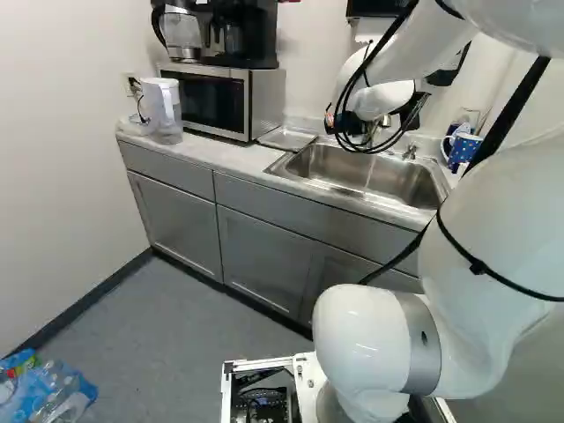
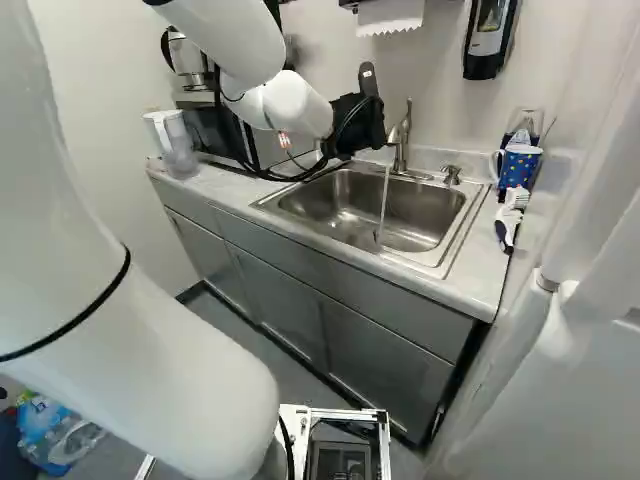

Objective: Rinse the cup and place it in the tray

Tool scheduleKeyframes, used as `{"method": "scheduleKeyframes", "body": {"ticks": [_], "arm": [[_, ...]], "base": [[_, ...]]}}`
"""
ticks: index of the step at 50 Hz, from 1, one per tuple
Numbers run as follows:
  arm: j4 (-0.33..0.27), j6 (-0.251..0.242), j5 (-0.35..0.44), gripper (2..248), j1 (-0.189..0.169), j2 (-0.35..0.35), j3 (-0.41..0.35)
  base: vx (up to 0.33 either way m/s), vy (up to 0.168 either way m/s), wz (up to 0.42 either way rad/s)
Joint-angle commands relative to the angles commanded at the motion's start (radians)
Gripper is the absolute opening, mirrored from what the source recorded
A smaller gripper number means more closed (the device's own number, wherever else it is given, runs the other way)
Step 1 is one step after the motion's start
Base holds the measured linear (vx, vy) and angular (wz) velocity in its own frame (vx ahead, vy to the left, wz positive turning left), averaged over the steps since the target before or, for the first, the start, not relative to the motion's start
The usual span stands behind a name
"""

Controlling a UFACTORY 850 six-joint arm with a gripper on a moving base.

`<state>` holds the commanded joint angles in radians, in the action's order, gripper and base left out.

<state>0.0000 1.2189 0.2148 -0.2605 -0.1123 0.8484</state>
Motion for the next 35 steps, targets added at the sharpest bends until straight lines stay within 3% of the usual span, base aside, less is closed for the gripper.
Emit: {"method": "scheduleKeyframes", "body": {"ticks": [35], "arm": [[0.000, -0.368, 0.000, 120, 0.000, 0.000, 0.000]], "base": [[0.000, 0.000, 0.000]]}}
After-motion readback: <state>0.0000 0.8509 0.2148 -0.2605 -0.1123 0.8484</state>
